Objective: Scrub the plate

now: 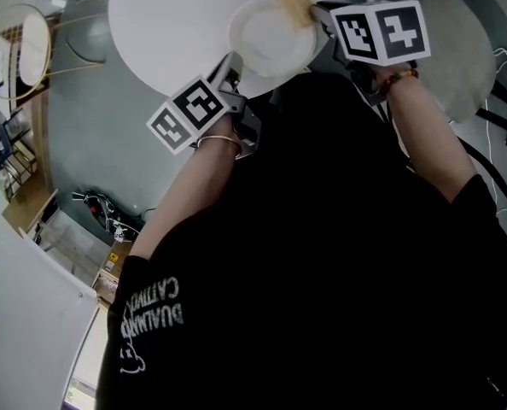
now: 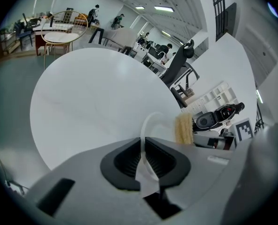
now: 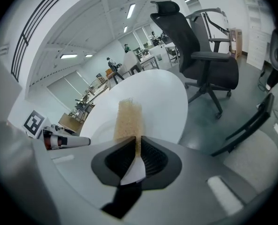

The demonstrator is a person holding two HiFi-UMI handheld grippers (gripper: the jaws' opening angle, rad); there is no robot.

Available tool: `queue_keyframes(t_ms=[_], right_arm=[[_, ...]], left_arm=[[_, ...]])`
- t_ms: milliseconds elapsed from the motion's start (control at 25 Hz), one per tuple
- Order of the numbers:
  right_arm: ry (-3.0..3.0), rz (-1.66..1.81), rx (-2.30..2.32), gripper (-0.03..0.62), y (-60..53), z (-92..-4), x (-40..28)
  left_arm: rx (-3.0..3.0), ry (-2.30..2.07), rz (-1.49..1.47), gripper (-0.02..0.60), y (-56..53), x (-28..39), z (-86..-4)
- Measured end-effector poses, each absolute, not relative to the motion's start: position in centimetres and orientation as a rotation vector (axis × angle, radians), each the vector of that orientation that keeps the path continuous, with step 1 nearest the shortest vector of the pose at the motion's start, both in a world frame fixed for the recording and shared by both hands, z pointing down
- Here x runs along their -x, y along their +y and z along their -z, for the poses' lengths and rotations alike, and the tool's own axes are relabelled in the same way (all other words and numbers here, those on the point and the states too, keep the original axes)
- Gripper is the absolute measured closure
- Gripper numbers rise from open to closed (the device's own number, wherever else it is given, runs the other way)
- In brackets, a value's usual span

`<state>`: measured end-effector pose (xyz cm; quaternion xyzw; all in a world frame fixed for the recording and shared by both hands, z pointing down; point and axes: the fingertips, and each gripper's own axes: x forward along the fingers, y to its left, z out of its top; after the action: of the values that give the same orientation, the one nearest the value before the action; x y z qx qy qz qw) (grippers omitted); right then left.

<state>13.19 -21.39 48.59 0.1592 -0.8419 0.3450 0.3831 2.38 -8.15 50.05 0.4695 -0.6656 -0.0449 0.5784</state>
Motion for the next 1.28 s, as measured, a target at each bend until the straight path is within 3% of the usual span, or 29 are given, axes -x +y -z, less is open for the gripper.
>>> queue_keyframes(t_ms=[280, 600, 920, 1280], right_arm=[[-2.181, -0.853, -0.533, 0.554, -22.3, -46.9, -13.1], [-2.155, -0.885, -0.317, 0.554, -14.1, -46.2, -9.1], [-2.076, -0.894, -0.271, 0.554, -6.2, -46.9, -1.6], [-2.008, -0.843, -0.397, 0.554, -2.9, -48.2, 3.4]], left_arm=[[-1.113, -1.549, 0.165, 0.554, -8.6, -1.1, -50.2], [-1.179, -1.528, 0.175, 0.554, -8.7, 1.7, -49.7], [-1.206, -1.449, 0.163, 0.555, -6.0, 8.3, -50.0], [-1.304, -1.306, 0.160, 0.558, -5.5, 11.4, -50.8]])
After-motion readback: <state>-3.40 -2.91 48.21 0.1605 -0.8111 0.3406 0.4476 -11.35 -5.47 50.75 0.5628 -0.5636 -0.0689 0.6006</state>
